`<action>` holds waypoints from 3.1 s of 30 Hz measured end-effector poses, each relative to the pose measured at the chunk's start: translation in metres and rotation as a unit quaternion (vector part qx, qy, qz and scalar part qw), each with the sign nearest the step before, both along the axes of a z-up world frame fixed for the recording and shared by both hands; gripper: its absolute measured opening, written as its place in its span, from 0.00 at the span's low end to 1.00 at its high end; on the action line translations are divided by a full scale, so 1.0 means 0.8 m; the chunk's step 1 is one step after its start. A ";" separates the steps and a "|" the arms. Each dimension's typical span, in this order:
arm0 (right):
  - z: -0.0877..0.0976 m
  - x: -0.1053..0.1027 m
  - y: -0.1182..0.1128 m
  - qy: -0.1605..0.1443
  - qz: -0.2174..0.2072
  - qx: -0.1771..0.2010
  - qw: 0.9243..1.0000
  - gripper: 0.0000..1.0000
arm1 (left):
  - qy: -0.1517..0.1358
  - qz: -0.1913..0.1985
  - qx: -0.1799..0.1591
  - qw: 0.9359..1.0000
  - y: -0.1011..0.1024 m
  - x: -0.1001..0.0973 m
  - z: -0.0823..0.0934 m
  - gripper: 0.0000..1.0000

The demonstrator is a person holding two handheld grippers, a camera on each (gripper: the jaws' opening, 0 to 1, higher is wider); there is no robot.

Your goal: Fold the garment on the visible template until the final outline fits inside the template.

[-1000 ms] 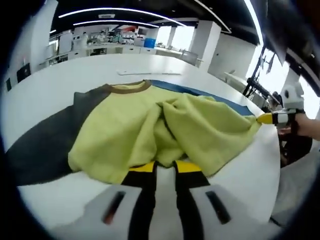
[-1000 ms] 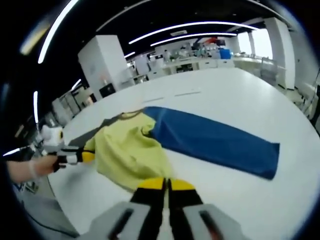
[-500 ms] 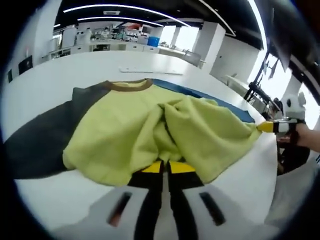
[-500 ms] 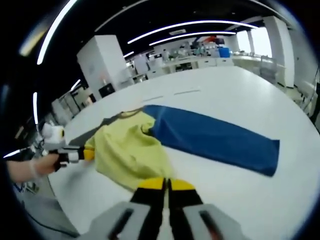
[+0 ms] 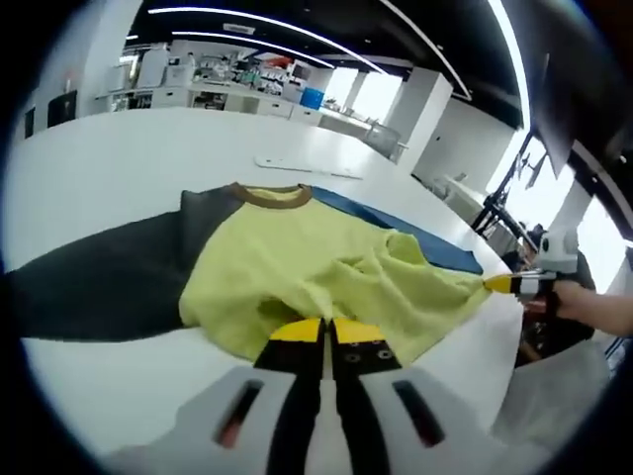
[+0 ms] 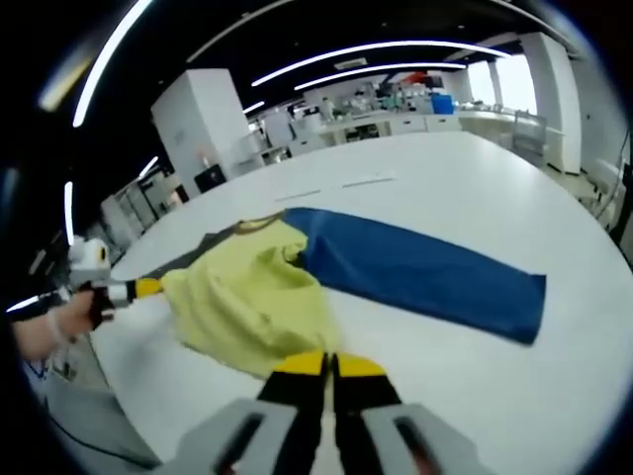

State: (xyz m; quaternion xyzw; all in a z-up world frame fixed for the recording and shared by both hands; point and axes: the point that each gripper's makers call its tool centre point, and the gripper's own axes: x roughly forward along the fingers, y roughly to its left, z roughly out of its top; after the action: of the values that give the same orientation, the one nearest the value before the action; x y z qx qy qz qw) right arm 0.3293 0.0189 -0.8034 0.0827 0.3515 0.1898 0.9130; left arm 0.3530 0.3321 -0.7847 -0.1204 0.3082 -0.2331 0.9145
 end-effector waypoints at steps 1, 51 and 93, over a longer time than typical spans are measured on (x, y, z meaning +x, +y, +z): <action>0.000 -0.001 -0.001 0.001 0.000 0.000 1.000 0.00 | -0.003 0.005 -0.006 1.000 0.004 -0.003 0.007 0.00; -0.038 -0.125 0.014 0.119 0.094 -0.024 0.988 0.00 | 0.214 -0.004 -0.020 0.977 0.081 -0.178 -0.059 0.00; -0.046 -0.128 0.014 0.128 0.087 -0.022 0.988 0.00 | 0.129 -0.066 -0.022 0.989 0.044 -0.134 -0.021 0.00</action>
State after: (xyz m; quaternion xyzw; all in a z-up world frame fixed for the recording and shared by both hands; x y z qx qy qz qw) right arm 0.2271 0.0303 -0.8403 0.0550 0.4750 0.2487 0.8423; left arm 0.2456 0.3670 -0.8015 -0.1486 0.4256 -0.2822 0.8469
